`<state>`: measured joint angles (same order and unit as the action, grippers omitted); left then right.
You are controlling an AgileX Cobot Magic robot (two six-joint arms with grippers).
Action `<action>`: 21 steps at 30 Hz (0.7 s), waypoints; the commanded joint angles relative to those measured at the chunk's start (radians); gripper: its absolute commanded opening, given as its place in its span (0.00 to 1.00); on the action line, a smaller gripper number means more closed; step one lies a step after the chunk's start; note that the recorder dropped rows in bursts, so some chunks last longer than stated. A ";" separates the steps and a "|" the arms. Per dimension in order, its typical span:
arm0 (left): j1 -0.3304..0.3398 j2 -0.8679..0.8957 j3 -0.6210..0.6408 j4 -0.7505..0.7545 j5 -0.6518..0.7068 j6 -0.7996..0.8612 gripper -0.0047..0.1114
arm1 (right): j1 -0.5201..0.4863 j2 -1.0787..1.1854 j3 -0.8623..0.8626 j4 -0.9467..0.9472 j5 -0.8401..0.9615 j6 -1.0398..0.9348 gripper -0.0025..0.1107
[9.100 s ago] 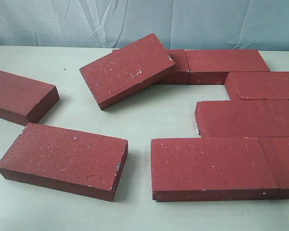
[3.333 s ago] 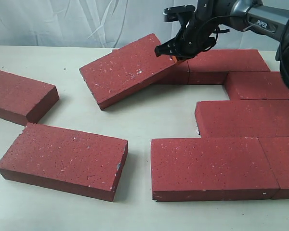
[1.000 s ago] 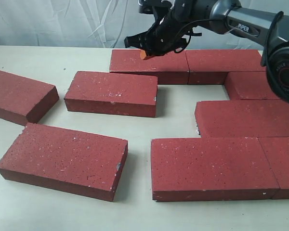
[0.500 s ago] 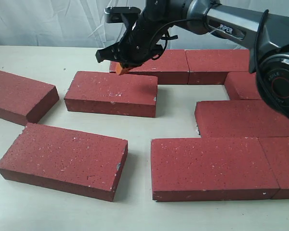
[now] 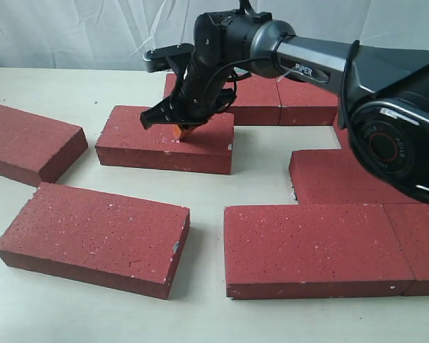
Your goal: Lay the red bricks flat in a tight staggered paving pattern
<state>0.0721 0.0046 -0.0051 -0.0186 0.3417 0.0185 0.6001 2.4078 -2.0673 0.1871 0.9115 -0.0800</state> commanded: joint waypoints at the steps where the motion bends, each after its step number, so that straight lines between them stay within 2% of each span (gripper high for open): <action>1: 0.006 -0.005 0.005 0.006 -0.009 -0.008 0.04 | -0.001 0.017 -0.002 -0.106 0.023 0.065 0.02; 13: 0.006 -0.005 0.005 0.006 -0.009 -0.008 0.04 | -0.003 0.017 -0.002 -0.292 0.133 0.152 0.02; 21: 0.006 -0.005 0.005 0.006 -0.009 -0.008 0.04 | -0.024 0.017 -0.002 -0.321 0.189 0.163 0.02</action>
<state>0.0721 0.0046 -0.0051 -0.0186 0.3417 0.0185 0.6000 2.4140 -2.0749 -0.0942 1.0343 0.0763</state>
